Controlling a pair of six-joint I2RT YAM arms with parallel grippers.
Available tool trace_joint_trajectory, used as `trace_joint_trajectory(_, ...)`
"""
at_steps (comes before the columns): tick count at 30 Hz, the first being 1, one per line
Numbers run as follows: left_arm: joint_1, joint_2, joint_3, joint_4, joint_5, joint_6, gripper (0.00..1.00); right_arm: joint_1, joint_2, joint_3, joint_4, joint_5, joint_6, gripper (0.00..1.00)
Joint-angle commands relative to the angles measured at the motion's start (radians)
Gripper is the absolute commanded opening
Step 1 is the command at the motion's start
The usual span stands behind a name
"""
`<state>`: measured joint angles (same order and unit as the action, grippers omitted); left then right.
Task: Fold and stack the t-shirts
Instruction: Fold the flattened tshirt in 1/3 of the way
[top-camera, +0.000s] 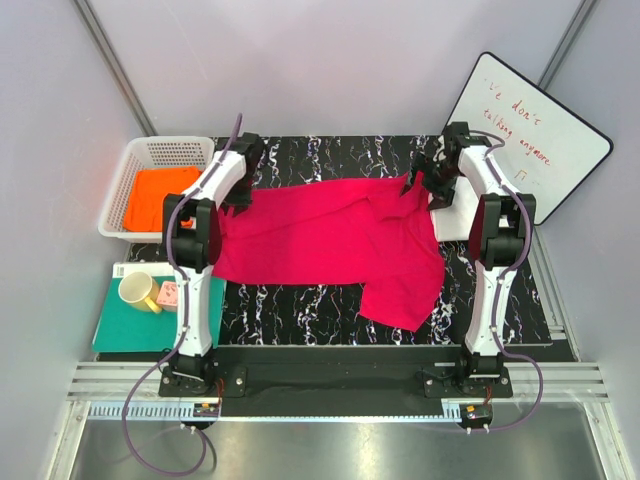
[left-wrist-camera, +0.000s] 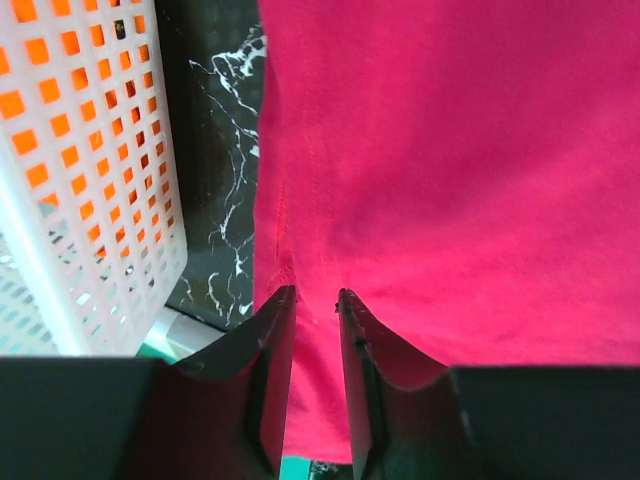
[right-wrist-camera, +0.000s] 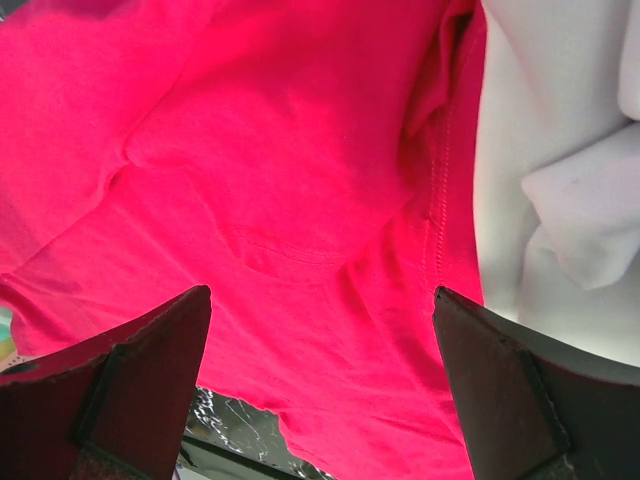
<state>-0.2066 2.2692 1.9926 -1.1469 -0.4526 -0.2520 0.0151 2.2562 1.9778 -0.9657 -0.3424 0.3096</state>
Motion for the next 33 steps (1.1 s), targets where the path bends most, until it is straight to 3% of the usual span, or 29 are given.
trace_joint_trajectory(1, 0.044, 0.045, 0.035, 0.016, 0.049, -0.029, 0.35, 0.009, -0.076, 0.01, 0.053, -0.035, 0.008, 1.0)
trace_joint_trajectory(3, 0.049, 0.046, 0.049, -0.003, 0.045, -0.035, 0.46, 0.009, -0.075, 0.019, 0.051, -0.033, 0.006, 1.0)
trace_joint_trajectory(9, 0.075, 0.003, -0.015, 0.022, 0.118, -0.07, 0.49, 0.009, -0.064, 0.038, 0.051, -0.038, 0.003, 1.0)
trace_joint_trajectory(15, 0.088, 0.023, -0.048, 0.044, 0.19, -0.086, 0.33, 0.008, -0.055, 0.069, 0.05, -0.047, -0.001, 1.0)
trace_joint_trajectory(16, 0.088, 0.033, -0.041, 0.042, 0.195, -0.086, 0.2, 0.009, -0.053, 0.079, 0.05, -0.049, -0.001, 1.0)
trace_joint_trajectory(19, 0.09, 0.039, -0.035, 0.044, 0.189, -0.093, 0.0, 0.008, -0.049, 0.096, 0.048, -0.061, -0.004, 1.0)
trace_joint_trajectory(33, 0.139, 0.01, 0.118, 0.026, 0.1, -0.089, 0.0, 0.009, -0.03, 0.096, 0.045, -0.089, -0.004, 1.0)
